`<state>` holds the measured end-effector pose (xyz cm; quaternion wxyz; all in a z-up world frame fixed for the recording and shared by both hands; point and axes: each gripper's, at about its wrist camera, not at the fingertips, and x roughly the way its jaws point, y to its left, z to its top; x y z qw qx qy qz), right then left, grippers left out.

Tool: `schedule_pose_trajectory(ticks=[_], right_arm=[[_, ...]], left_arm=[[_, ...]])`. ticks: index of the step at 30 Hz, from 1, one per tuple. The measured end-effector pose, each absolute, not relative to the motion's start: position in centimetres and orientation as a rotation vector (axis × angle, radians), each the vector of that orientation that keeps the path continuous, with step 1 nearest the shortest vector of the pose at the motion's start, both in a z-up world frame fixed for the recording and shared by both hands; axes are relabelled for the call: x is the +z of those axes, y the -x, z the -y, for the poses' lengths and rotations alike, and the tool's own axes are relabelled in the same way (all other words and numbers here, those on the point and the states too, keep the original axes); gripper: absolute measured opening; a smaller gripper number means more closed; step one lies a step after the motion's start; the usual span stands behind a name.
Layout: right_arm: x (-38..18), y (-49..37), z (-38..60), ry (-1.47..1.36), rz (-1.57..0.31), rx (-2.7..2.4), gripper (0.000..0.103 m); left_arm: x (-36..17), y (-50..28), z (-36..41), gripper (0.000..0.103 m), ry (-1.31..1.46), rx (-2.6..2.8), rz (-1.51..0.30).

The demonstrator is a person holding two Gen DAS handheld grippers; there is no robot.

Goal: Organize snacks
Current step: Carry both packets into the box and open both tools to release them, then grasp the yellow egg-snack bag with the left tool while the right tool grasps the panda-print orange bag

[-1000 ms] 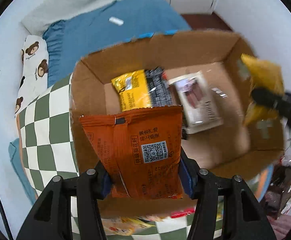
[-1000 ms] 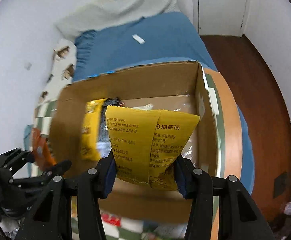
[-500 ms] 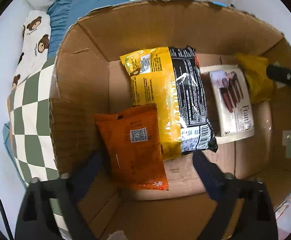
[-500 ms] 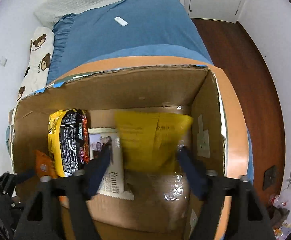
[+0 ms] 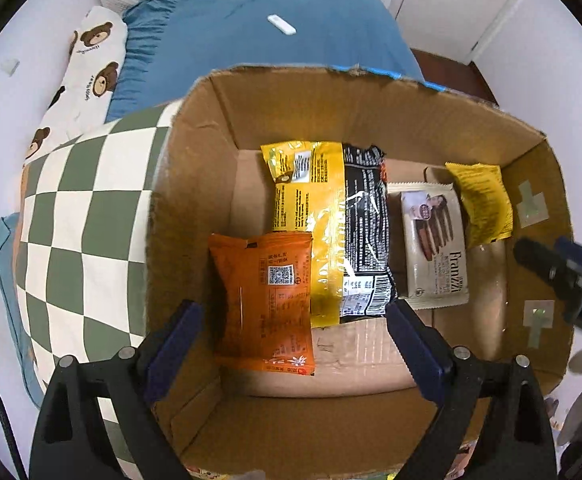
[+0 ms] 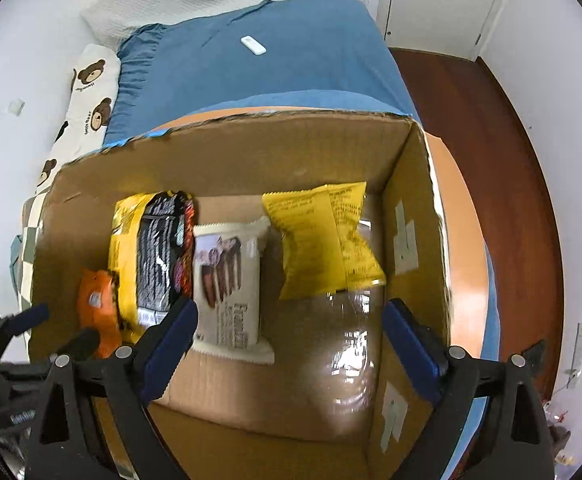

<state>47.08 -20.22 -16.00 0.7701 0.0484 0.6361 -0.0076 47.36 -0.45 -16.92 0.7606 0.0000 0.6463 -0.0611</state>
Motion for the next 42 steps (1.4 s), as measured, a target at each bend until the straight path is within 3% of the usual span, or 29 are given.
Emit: schedule_pose_trajectory(ticks=[27, 32, 37, 38, 40, 42], right_arm=[[-3.6, -31.8, 17.0, -0.065, -1.039, 0.035, 0.096], [-1.7, -28.9, 16.7, -0.129, -0.999, 0.064, 0.096], [-4.6, -26.6, 16.6, -0.237, -1.064, 0.109, 0.096], [-6.1, -26.2, 16.6, -0.273, -1.095, 0.118, 0.093], [-9.0, -25.8, 16.5, -0.328, -1.162, 0.14, 0.069], [-11.7, -25.4, 16.2, -0.363, -1.22, 0.154, 0.064]], left_arm=[[-3.6, -33.7, -0.3, 0.095, 0.023, -0.145, -0.995], [-3.2, -31.0, -1.5, 0.095, 0.048, -0.144, -0.981], [-6.6, -29.0, -3.2, 0.095, -0.077, -0.076, -1.021], [-7.5, -28.8, -3.6, 0.095, -0.1, -0.066, -1.042], [-10.0, -28.5, -4.4, 0.095, -0.162, -0.063, -1.1], [-12.7, -28.3, -5.0, 0.095, -0.239, -0.053, -1.155]])
